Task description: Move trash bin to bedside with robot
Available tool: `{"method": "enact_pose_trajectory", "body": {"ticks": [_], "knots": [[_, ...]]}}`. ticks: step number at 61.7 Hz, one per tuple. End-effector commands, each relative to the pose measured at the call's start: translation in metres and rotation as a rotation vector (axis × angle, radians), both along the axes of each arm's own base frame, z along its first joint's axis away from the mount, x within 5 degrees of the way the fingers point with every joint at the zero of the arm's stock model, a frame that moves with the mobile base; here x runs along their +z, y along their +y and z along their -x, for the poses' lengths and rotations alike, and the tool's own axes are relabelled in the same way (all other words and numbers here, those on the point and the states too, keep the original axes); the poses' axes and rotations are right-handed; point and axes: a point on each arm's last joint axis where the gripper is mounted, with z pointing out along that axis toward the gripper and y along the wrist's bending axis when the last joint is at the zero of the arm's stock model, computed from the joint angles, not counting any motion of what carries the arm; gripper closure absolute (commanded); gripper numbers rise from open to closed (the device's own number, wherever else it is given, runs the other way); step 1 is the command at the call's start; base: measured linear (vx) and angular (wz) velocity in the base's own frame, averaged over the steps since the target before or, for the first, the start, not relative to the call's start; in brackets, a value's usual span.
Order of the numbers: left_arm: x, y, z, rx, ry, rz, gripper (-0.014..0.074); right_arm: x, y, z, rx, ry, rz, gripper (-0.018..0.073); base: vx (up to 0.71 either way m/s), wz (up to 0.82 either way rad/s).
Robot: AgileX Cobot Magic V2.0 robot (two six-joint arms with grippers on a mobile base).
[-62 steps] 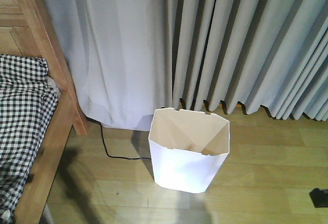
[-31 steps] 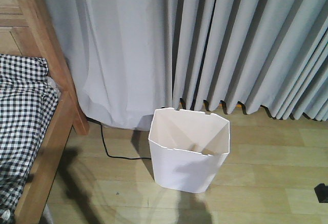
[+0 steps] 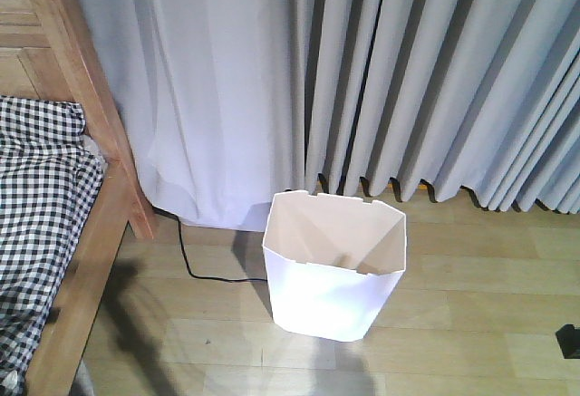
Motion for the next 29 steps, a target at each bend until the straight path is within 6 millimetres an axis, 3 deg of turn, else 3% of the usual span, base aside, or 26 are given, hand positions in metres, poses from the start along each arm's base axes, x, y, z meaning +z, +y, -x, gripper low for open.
{"method": "enact_pose_trajectory", "body": {"ticks": [1,29], "knots": [[-0.0027,-0.0014,-0.0012,-0.016,-0.054,0.012,0.0602,0.0016,-0.0001,0.0005,-0.004,-0.07,0.014,0.057,0.0,0.0],[-0.0027,-0.0014,-0.0012,-0.016,-0.054,0.012,0.0602,0.0016,-0.0001,0.0004,-0.004,-0.069,0.014,0.057,0.0,0.0]]}}
